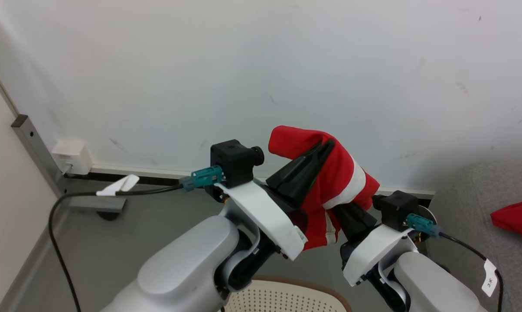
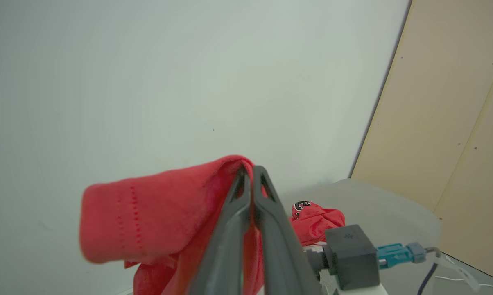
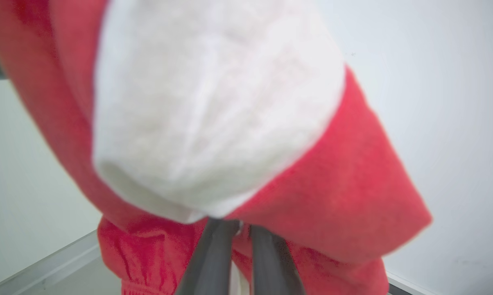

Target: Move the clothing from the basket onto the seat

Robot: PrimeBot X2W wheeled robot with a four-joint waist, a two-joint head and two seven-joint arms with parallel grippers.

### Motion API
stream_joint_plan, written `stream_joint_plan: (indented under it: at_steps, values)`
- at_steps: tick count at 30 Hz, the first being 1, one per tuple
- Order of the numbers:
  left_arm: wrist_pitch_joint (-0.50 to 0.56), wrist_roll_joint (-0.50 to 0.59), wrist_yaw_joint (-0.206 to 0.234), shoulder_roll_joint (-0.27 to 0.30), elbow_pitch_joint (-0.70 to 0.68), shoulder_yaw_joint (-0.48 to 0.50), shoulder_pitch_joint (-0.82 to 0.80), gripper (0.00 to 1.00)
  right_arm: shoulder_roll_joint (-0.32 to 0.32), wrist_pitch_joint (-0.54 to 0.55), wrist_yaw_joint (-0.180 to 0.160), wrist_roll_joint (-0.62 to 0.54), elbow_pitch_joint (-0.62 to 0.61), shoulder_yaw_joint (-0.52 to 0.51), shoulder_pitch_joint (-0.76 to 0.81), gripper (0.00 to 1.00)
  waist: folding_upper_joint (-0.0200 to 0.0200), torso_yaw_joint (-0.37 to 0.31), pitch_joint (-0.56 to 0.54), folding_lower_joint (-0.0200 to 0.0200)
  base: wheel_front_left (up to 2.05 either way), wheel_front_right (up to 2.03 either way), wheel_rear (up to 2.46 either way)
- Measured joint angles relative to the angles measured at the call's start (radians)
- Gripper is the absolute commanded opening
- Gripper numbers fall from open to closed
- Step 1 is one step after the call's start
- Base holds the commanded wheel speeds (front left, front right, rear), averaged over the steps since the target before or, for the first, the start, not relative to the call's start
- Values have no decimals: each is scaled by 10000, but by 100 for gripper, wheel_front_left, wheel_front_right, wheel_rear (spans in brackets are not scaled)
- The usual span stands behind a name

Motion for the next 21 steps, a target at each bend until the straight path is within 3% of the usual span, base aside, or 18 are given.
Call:
stream_joint_plan:
  at_steps: [18, 19, 20, 21]
  values:
    - [-428, 73, 293, 779, 426, 157, 872, 0, -497, 2, 0, -849, -1804, -2061, 1017, 0, 0, -401, 134, -1, 0, 0, 0]
    - [-439, 77, 280, 817, 418, 144, 942, 16, -520, 0, 0, -892, -1952, -2184, 1056, 0, 0, -412, 145, -1, 0, 0, 0]
    - [-451, 84, 272, 846, 410, 130, 1008, 47, -545, 2, 0, -961, -2052, -2311, 1090, 0, 0, -421, 152, 0, 0, 0, 0]
    - [-493, 86, 251, 863, 385, 107, 1072, 100, -575, 0, 0, -1058, -2192, -2414, 1150, 0, 0, -431, 156, -1, 0, 0, 0]
